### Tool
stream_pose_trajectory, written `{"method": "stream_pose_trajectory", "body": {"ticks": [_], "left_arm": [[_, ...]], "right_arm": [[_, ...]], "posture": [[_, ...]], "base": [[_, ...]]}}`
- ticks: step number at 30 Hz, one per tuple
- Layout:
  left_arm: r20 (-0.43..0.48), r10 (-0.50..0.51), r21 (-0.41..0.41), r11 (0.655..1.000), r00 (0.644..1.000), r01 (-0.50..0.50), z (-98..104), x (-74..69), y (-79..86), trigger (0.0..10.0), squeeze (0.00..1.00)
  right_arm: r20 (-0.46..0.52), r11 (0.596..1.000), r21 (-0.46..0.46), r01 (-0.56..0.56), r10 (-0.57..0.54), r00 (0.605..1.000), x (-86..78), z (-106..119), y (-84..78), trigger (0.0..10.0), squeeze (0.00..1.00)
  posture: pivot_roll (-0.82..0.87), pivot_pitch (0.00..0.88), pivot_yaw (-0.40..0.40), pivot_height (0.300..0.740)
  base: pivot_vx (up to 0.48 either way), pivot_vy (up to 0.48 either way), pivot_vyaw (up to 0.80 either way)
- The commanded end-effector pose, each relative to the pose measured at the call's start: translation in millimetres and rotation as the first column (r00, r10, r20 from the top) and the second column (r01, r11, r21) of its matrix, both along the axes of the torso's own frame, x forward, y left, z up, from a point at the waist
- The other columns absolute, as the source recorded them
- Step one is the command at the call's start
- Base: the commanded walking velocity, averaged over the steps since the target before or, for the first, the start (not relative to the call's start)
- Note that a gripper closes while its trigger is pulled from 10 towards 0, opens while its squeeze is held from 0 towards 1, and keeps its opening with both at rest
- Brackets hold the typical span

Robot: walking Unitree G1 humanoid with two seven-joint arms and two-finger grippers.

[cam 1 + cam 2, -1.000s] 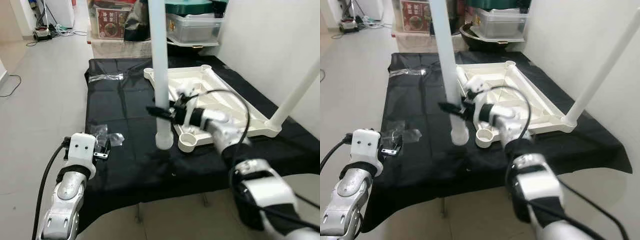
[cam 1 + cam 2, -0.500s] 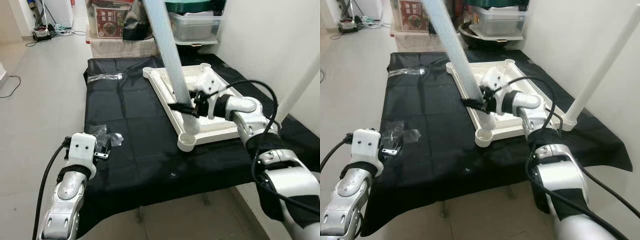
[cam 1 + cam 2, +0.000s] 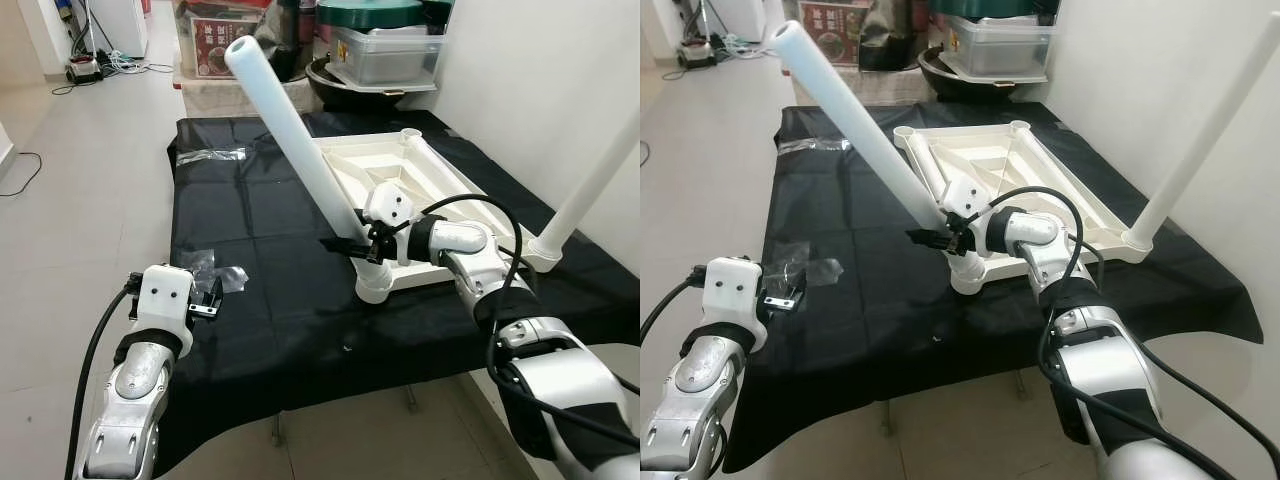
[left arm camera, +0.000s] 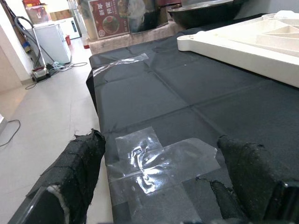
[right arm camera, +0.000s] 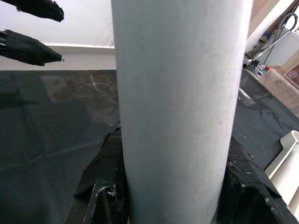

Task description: Building children table

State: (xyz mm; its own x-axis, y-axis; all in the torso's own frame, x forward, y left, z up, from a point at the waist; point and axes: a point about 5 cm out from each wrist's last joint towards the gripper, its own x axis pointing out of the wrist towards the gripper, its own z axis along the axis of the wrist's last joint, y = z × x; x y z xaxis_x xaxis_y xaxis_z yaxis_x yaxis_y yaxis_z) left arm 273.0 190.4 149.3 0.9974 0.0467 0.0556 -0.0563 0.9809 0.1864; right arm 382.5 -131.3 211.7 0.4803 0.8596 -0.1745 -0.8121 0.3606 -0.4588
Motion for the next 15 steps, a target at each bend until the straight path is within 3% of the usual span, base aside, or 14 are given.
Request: {"method": "stream_pose_trajectory", "body": {"ticks": [1,7,9,12,13,15], "left_arm": [[-0.014,0.002,-0.004,1.000,1.000,-0.002,-3,0.1,-0.5,10.0,0.00],[-0.015,0.001,-0.006,1.000,1.000,-0.002,-4,-0.4,-1.2,10.0,0.00],[-0.016,0.002,-0.007,1.000,1.000,-0.003,-4,-1.0,-1.0,10.0,0.00],[-0.016,0.004,-0.009,1.000,1.000,-0.004,-3,-1.5,-0.5,10.0,0.00],[-0.017,0.005,-0.010,1.000,1.000,-0.005,-4,-2.4,0.2,10.0,0.00],[-0.017,0.005,-0.010,1.000,1.000,-0.005,-4,-2.4,0.2,10.0,0.00]], "right_arm": [[-0.063,1.000,-0.014,0.014,-0.015,0.998,-1.9,-16,-3.2,0.0,0.00],[-0.123,0.993,0.088,0.079,-0.068,0.990,0.3,-19,-6.9,0.0,0.00],[-0.196,0.973,0.172,0.155,-0.120,0.973,1.9,-25,-11.1,0.0,0.00],[-0.232,0.958,0.210,0.195,-0.145,0.962,1.7,-31,-13.5,0.0,0.00],[-0.280,0.935,0.262,0.240,-0.164,0.946,1.1,-37,-15.1,0.0,0.00],[-0.280,0.935,0.262,0.240,-0.164,0.946,1.1,-37,-15.1,0.0,0.00]], "posture": [[0.06,0.000,-0.080,0.740],[0.07,0.000,-0.080,0.740],[0.07,0.000,-0.082,0.740],[0.07,0.000,-0.082,0.740],[0.08,0.000,-0.082,0.740],[0.08,0.000,-0.082,0.740]], "base": [[0.000,0.000,0.00],[0.000,0.000,0.00],[0.000,0.000,0.00],[0.000,0.000,0.00],[0.000,0.000,0.00],[0.000,0.000,0.00]]}}
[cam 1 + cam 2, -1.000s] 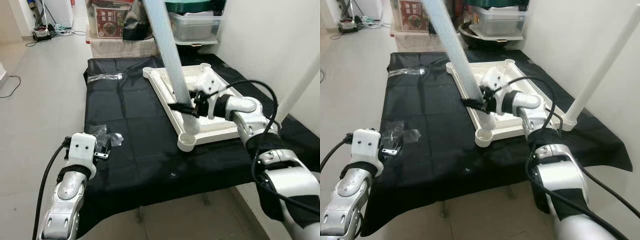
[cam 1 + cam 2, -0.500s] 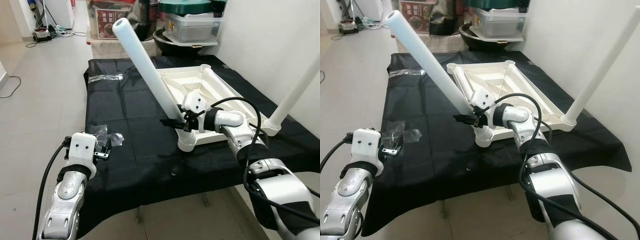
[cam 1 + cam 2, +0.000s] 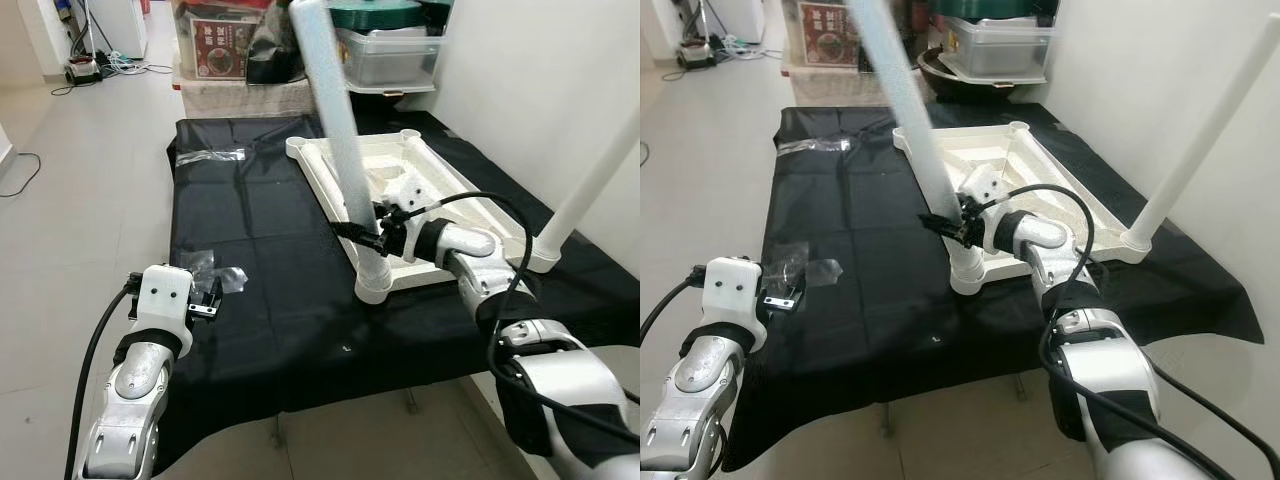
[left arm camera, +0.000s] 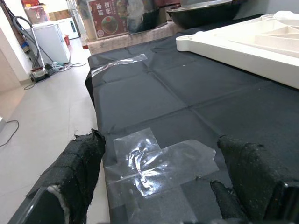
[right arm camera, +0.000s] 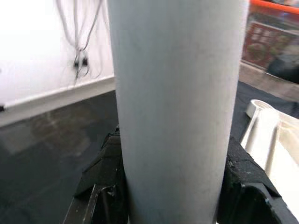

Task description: Building children table

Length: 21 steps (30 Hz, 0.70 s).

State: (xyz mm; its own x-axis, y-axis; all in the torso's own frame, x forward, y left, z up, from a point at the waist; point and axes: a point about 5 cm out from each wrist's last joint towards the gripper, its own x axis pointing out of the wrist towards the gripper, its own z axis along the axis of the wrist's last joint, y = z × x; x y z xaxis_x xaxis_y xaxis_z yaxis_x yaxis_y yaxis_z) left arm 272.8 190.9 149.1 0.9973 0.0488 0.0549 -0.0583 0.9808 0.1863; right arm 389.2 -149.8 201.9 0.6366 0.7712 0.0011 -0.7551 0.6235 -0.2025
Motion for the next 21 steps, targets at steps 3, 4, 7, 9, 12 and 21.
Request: {"method": "stream_pose_trajectory", "body": {"ticks": [3,4,7,9,12,21], "left_arm": [[-0.019,0.004,-0.010,1.000,1.000,-0.004,-4,-3.2,1.4,10.0,0.00],[-0.019,0.004,-0.010,1.000,1.000,-0.004,-4,-3.2,1.4,10.0,0.00],[-0.021,0.002,-0.008,1.000,1.000,-0.002,-4,-3.1,2.0,10.0,0.00],[-0.021,0.002,-0.008,1.000,1.000,-0.002,-4,-3.1,2.0,10.0,0.00],[-0.023,0.000,-0.006,1.000,1.000,0.000,-4,-2.8,2.5,10.0,0.00],[-0.024,0.001,-0.005,1.000,1.000,-0.001,-3,-3.6,2.8,10.0,0.00]], "right_arm": [[-0.183,0.989,0.145,0.038,-0.011,0.983,-9.9,-42,8.7,0.0,0.00],[-0.183,0.989,0.145,0.038,-0.011,0.983,-9.9,-42,8.7,0.0,0.00],[-0.203,0.980,0.192,0.044,-0.004,0.979,-13.8,-51,15.3,0.0,0.00],[-0.203,0.980,0.192,0.044,-0.004,0.979,-13.8,-51,15.3,0.0,0.00],[-0.220,0.975,0.218,0.046,0.003,0.975,-17.5,-58,20.7,0.0,0.00],[-0.304,0.977,0.210,0.024,0.042,0.952,-25.6,-77,23.6,0.0,0.00]], "posture": [[0.07,0.000,-0.073,0.740],[0.07,0.000,-0.073,0.740],[0.07,0.000,-0.066,0.740],[0.07,0.000,-0.066,0.740],[0.08,0.000,-0.067,0.740],[0.08,0.000,-0.084,0.740]], "base": [[0.000,0.000,0.00],[0.000,0.000,0.00],[0.000,0.000,0.00],[0.000,0.000,0.00],[0.000,0.000,0.00],[0.000,0.000,0.00]]}}
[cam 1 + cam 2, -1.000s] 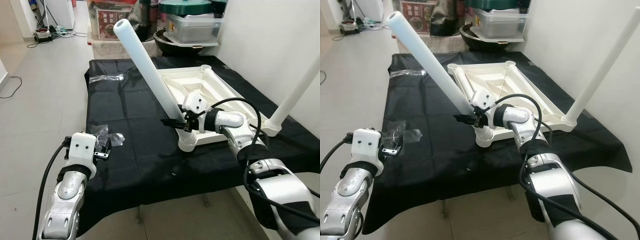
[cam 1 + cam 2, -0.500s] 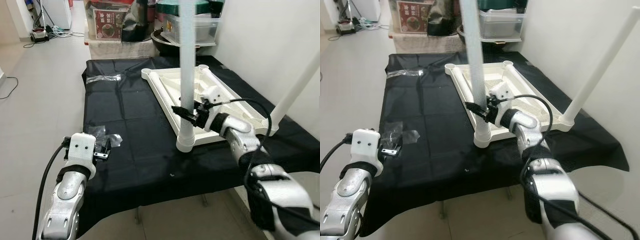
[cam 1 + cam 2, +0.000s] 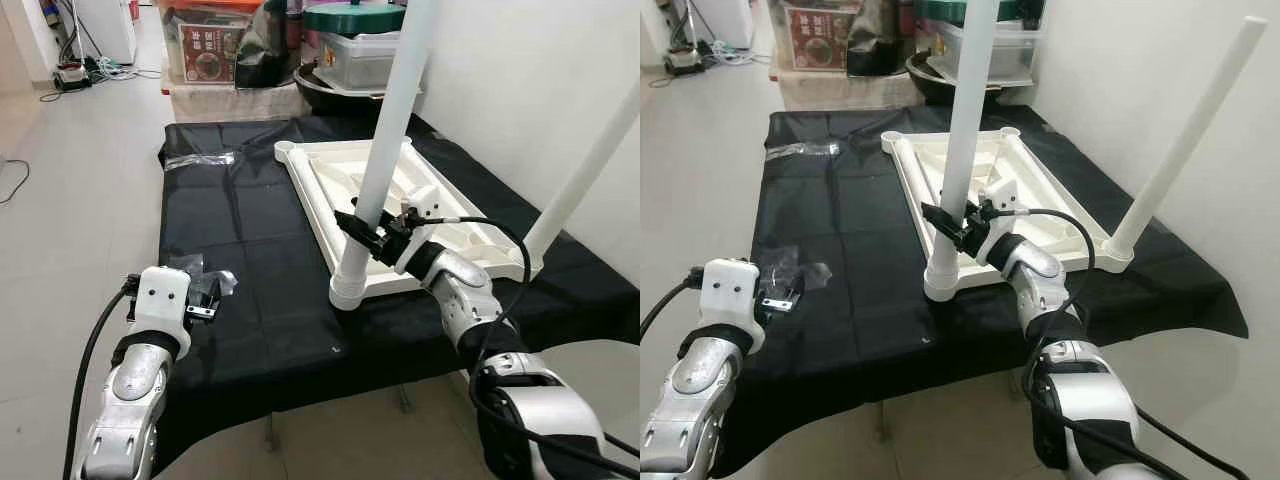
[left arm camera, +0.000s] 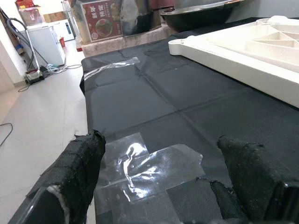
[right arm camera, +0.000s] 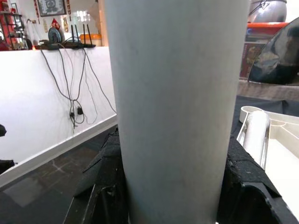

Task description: Building children table

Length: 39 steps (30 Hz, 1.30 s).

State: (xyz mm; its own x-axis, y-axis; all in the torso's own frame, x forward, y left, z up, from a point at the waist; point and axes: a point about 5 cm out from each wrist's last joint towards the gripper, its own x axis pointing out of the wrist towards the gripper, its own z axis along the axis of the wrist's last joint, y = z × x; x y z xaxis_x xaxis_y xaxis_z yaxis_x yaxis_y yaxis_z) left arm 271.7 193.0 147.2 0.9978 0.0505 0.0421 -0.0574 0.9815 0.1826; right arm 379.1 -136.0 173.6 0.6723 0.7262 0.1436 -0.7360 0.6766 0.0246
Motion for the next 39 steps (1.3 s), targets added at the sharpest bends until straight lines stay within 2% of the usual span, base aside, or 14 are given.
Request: {"method": "stream_pose_trajectory", "body": {"ticks": [1,3,5,6,9,11,12,15,21,25,27,28,39], "left_arm": [[-0.011,0.002,-0.002,1.000,1.000,-0.002,-1,-2.7,0.4,10.0,0.00],[-0.010,0.004,-0.003,1.000,1.000,-0.004,-1,-2.8,0.1,10.0,0.00],[-0.012,0.004,-0.003,1.000,1.000,-0.004,-1,-2.3,0.1,10.0,0.00],[-0.012,0.004,-0.003,1.000,1.000,-0.004,-1,-2.3,0.1,10.0,0.00],[-0.012,0.001,-0.002,1.000,1.000,-0.001,-1,-0.8,0.0,10.0,0.00],[-0.012,0.000,-0.002,1.000,1.000,0.000,-1,-0.6,0.0,10.0,0.00],[-0.012,0.000,-0.002,1.000,1.000,0.000,-1,-0.3,-0.3,10.0,0.00],[-0.012,0.001,-0.004,1.000,1.000,-0.001,-1,-0.2,-0.9,10.0,0.00],[-0.011,0.003,-0.009,1.000,1.000,-0.003,-1,-0.5,-1.5,10.0,0.00],[-0.010,0.002,-0.012,1.000,1.000,-0.002,-1,-0.7,-1.6,10.0,0.00],[-0.010,0.002,-0.012,1.000,1.000,-0.002,-1,-0.7,-1.6,10.0,0.00],[-0.011,0.001,-0.014,1.000,1.000,-0.001,-1,-0.7,-1.4,10.0,0.00],[-0.011,0.003,-0.014,1.000,1.000,-0.003,-1,-1.6,-1.2,10.0,0.00]], "right_arm": [[-0.238,0.991,-0.053,-0.125,0.109,0.965,-18.6,-53,10.9,0.0,0.00],[-0.244,0.985,-0.072,-0.155,0.133,0.961,-20.7,-55,11.9,0.0,0.00],[-0.218,0.965,-0.162,-0.206,0.169,0.961,-22.9,-55,14.2,0.0,0.00],[-0.218,0.965,-0.162,-0.206,0.169,0.961,-22.9,-55,14.2,0.0,0.00],[-0.187,0.941,-0.277,-0.196,0.147,0.971,-19.1,-51,12.2,0.0,0.00],[-0.185,0.939,-0.287,-0.191,0.141,0.973,-18.5,-50,11.7,0.0,0.00],[-0.166,0.921,-0.348,-0.175,0.123,0.978,-13.0,-42,6.5,0.0,0.00],[-0.156,0.906,-0.393,-0.158,0.104,0.982,-8.2,-34,0.8,0.0,0.00],[-0.170,0.911,-0.374,-0.171,0.114,0.979,-6.9,-31,0.1,0.0,0.00],[-0.219,0.929,-0.280,-0.244,0.186,0.958,-12.5,-36,8.6,0.0,0.00],[-0.219,0.929,-0.280,-0.244,0.186,0.958,-12.5,-36,8.6,0.0,0.00],[-0.246,0.930,-0.229,-0.286,0.229,0.942,-16.1,-40,12.0,0.0,0.00],[-0.270,0.941,-0.183,-0.284,0.229,0.935,-16.2,-42,16.5,0.0,0.00]], "posture": [[0.08,0.000,-0.084,0.740],[0.08,0.000,-0.081,0.740],[0.08,0.000,-0.077,0.740],[0.08,0.000,-0.077,0.740],[0.08,0.000,-0.077,0.740],[0.08,0.000,-0.077,0.740],[0.07,0.000,-0.078,0.740],[0.07,0.000,-0.083,0.740],[0.07,0.000,-0.087,0.740],[0.07,0.000,-0.087,0.740],[0.07,0.000,-0.087,0.740],[0.07,0.000,-0.087,0.740],[0.08,0.000,-0.092,0.740]], "base": [[0.000,0.000,0.00],[0.000,0.000,0.00],[0.000,0.000,0.00],[0.000,0.000,0.00],[0.000,0.000,0.00],[0.000,0.000,0.00],[0.000,0.000,0.00],[0.000,0.000,0.00],[0.000,0.000,0.00],[0.000,0.000,0.00],[0.000,0.000,0.00],[0.000,0.000,0.00],[0.000,0.000,0.00]]}}
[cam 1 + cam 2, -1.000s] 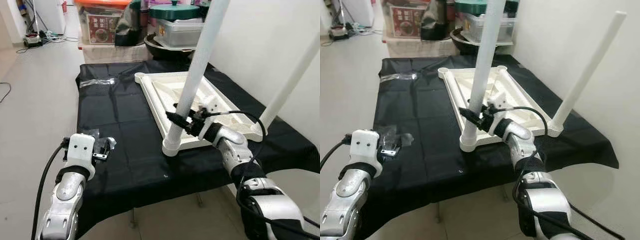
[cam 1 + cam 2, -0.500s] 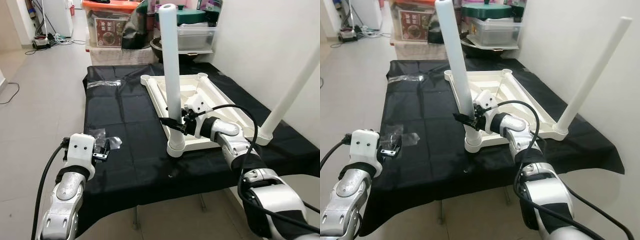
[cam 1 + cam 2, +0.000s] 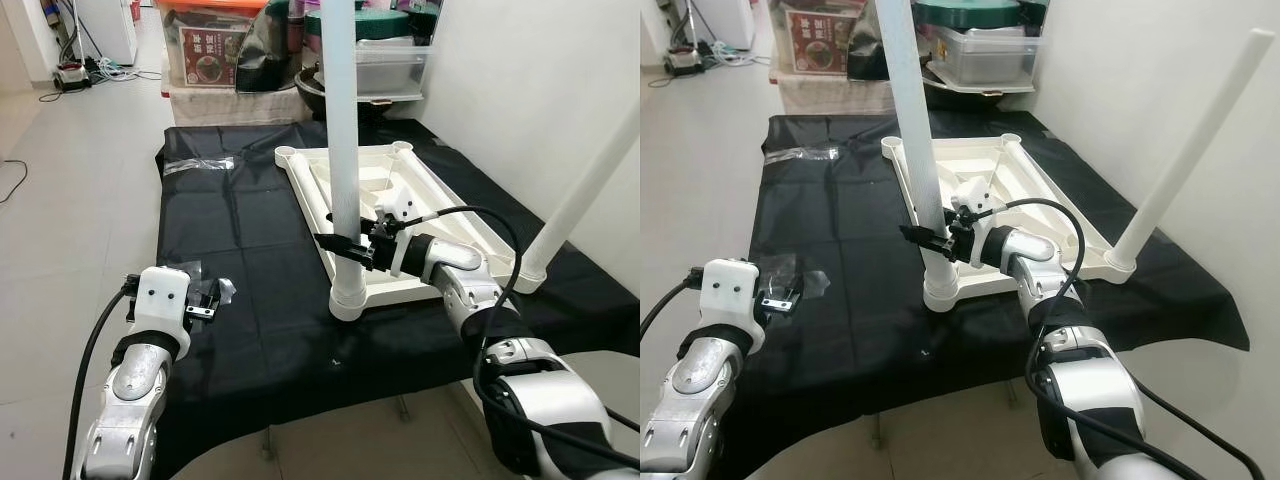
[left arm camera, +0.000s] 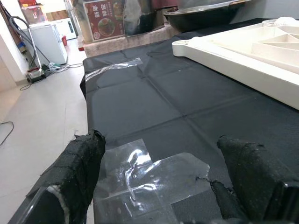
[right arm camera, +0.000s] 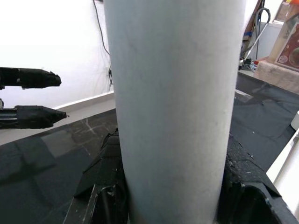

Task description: Building children table

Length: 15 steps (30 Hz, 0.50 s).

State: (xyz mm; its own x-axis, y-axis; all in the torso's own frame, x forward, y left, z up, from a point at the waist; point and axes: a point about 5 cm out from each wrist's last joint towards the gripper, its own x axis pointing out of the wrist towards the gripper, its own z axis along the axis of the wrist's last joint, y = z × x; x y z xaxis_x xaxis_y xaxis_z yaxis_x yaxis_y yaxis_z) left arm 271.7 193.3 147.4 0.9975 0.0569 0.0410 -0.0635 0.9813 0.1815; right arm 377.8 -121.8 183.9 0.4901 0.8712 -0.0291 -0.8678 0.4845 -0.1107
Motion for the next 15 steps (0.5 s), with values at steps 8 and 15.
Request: {"method": "stream_pose_trajectory", "body": {"ticks": [8,15], "left_arm": [[-0.012,0.004,-0.010,1.000,1.000,-0.004,-1,-3.7,-0.9,10.0,0.00],[-0.011,0.014,-0.008,1.000,1.000,-0.014,-1,-5.8,1.3,10.0,0.00]], "right_arm": [[-0.249,0.971,-0.093,0.222,-0.239,0.939,-13.6,-72,8.3,0.0,0.00],[-0.255,0.712,-0.098,0.695,-0.693,0.674,-6.7,-84,-15.0,0.0,0.00]], "posture": [[0.08,0.000,-0.090,0.740],[0.08,0.000,-0.087,0.740]], "base": [[0.000,0.000,0.00],[0.000,0.000,0.00]]}}
